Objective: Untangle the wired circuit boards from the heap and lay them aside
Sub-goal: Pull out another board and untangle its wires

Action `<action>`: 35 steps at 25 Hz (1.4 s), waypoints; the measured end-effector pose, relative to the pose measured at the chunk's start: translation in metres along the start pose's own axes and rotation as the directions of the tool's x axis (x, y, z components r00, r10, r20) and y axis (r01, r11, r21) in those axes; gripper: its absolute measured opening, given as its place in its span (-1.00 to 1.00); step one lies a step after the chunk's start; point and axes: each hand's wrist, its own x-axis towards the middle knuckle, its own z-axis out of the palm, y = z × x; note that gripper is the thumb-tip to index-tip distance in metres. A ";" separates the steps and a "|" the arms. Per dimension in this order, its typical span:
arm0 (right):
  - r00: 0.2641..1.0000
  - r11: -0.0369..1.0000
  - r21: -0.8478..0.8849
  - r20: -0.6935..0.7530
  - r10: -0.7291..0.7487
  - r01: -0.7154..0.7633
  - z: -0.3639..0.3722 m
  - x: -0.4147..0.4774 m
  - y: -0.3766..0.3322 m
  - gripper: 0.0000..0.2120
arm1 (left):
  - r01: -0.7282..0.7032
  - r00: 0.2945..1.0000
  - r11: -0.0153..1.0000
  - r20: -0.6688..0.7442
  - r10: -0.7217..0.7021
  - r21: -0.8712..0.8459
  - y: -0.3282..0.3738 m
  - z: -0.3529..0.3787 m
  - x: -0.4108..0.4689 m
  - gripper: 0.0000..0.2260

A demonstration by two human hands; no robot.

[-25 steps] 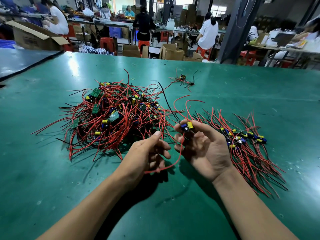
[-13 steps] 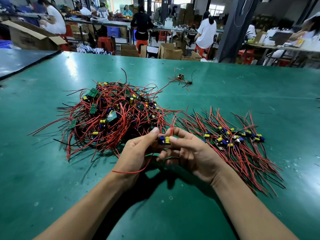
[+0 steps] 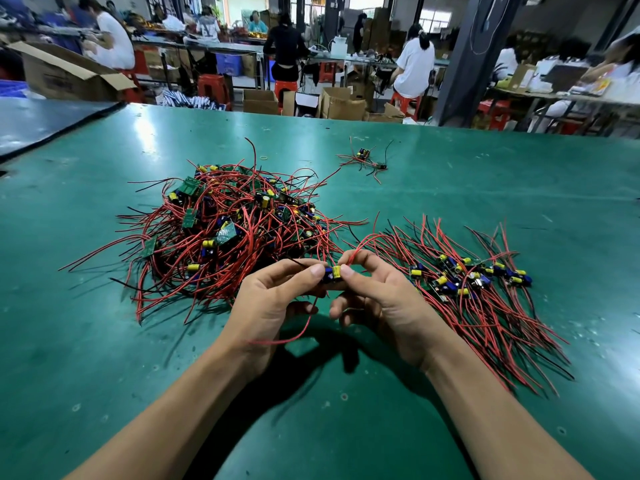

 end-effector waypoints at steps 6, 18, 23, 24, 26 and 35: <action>0.996 0.999 -0.045 -0.080 -0.032 0.028 -0.003 0.003 -0.002 -0.81 | 0.073 0.984 0.995 0.166 -0.060 -0.072 -0.004 -0.005 0.005 -0.75; 0.999 0.998 -0.053 -0.038 0.019 -0.021 0.004 -0.002 0.001 -0.89 | 0.240 0.923 0.969 0.294 -0.247 0.062 -0.011 0.001 0.004 -0.69; 0.991 0.988 -0.149 -0.115 -0.061 0.043 0.002 0.001 0.004 -0.87 | 0.223 0.933 0.973 0.277 -0.229 0.054 -0.009 0.001 0.003 -0.86; 0.987 0.984 -0.164 -0.137 -0.086 0.063 0.002 0.002 0.004 -0.87 | 0.223 0.936 0.974 0.268 -0.228 0.052 -0.008 0.002 0.002 -0.88; 0.974 0.977 -0.186 -0.184 -0.134 0.100 0.001 0.004 0.004 -0.87 | 0.188 0.945 0.979 0.258 -0.200 0.073 -0.008 0.004 -0.001 -0.88; 0.978 0.975 -0.205 -0.173 -0.117 0.080 -0.002 0.008 0.001 -0.71 | 0.059 0.972 0.987 0.216 -0.091 0.148 -0.011 0.010 -0.007 -0.83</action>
